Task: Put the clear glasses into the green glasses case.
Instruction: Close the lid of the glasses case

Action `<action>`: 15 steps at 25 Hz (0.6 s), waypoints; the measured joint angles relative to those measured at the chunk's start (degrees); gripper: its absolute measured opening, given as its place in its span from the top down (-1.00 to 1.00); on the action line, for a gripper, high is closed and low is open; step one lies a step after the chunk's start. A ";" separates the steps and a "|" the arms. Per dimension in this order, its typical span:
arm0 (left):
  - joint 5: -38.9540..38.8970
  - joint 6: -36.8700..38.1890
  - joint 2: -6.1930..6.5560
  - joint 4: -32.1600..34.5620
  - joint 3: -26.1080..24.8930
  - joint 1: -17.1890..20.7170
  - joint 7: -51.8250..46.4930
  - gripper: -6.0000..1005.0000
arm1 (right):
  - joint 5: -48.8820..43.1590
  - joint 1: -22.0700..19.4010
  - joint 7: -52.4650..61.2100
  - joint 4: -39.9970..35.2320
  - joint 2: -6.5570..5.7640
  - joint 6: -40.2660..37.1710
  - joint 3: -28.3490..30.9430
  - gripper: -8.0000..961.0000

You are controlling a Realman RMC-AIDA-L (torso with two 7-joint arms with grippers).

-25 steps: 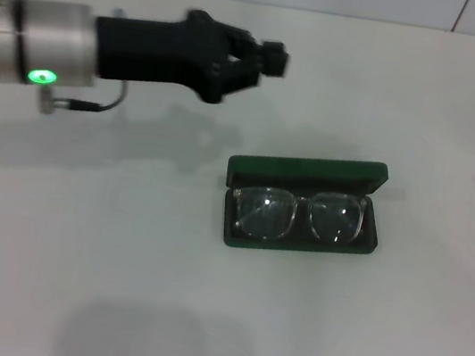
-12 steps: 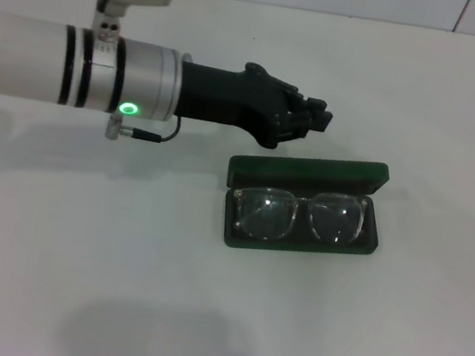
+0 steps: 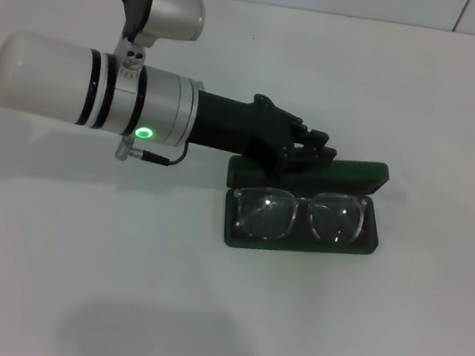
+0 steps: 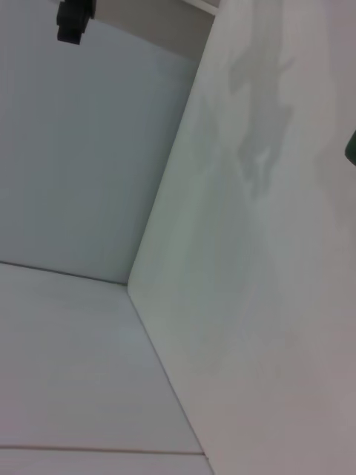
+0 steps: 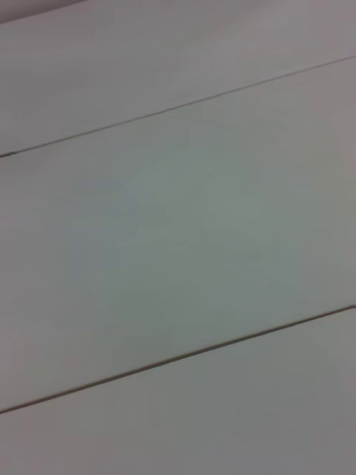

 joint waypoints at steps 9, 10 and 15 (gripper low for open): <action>-1.04 -1.34 -0.10 -0.15 0.08 0.30 0.24 0.54 | -0.07 0.42 -0.66 1.55 -0.11 0.09 0.06 0.69; -1.19 -1.52 -0.11 -0.28 0.09 0.35 0.25 0.54 | -0.07 0.38 -0.72 1.63 -0.13 0.09 0.09 0.69; -1.30 -2.25 -0.12 -2.15 0.12 -0.28 0.37 0.55 | -0.07 0.33 -1.33 2.54 -0.15 0.11 0.42 0.69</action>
